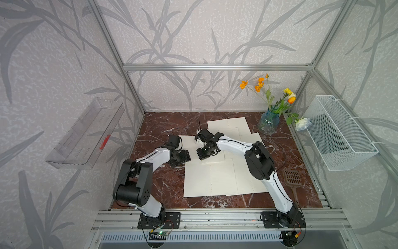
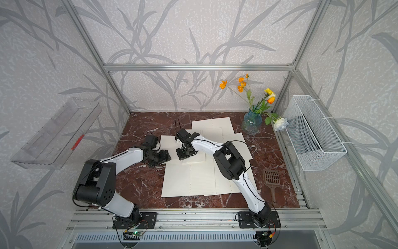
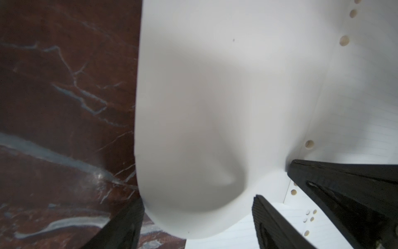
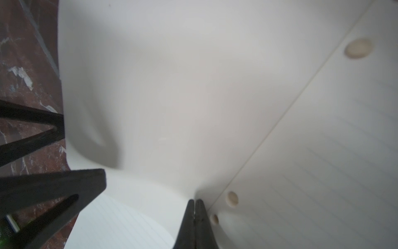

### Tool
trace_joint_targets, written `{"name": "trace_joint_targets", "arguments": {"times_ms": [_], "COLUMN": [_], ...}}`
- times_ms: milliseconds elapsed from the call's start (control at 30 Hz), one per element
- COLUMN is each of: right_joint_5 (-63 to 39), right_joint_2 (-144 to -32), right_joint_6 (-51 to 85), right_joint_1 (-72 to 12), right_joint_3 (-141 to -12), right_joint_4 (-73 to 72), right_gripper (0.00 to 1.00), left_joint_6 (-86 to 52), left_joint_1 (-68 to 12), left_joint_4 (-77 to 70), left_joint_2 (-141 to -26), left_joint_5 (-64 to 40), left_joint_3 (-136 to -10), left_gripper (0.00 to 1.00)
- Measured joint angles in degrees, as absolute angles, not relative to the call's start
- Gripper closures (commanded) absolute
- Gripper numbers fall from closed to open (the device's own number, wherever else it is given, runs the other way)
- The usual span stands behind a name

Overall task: Close the notebook
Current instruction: Close the notebook at the center of the board.

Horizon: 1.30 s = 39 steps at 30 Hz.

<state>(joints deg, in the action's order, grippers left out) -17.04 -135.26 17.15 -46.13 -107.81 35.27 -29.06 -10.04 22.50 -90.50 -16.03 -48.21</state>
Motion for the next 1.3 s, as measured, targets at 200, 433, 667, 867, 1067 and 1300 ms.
{"name": "trace_joint_targets", "arguments": {"times_ms": [200,433,667,867,1067,1300], "right_joint_5": [-17.12,-17.19,-17.19,-17.19,-17.19,-17.17], "right_joint_2": [-134.63,-133.53,-132.49,-132.05,-131.76,-131.17], "right_joint_6": [17.32,17.47,17.54,17.58,17.78,18.02], "right_joint_1": [-46.13,-46.13,-46.13,-46.11,-46.11,-46.11], "right_joint_3": [-106.56,-104.47,-102.3,-101.6,-100.86,-99.77], "right_joint_4": [34.04,31.9,30.24,29.74,29.21,28.45], "right_gripper": [0.99,0.99,0.98,0.99,0.99,0.98], "left_joint_6": [-28.99,-28.56,-28.08,-27.62,-26.74,-26.52], "left_joint_1": [-9.82,-9.61,-9.23,-9.15,-8.88,-8.82], "left_joint_4": [20.49,17.52,14.59,13.61,11.55,10.33], "left_joint_2": [-90.5,-90.54,-90.5,-88.38,-85.23,-85.27], "left_joint_5": [-18.5,-21.63,-24.38,-25.85,-28.03,-30.57], "left_joint_3": [-48.14,-48.29,-48.75,-48.75,-49.89,-51.4], "left_gripper": [0.19,0.19,0.18,0.17,0.16,0.16]}}
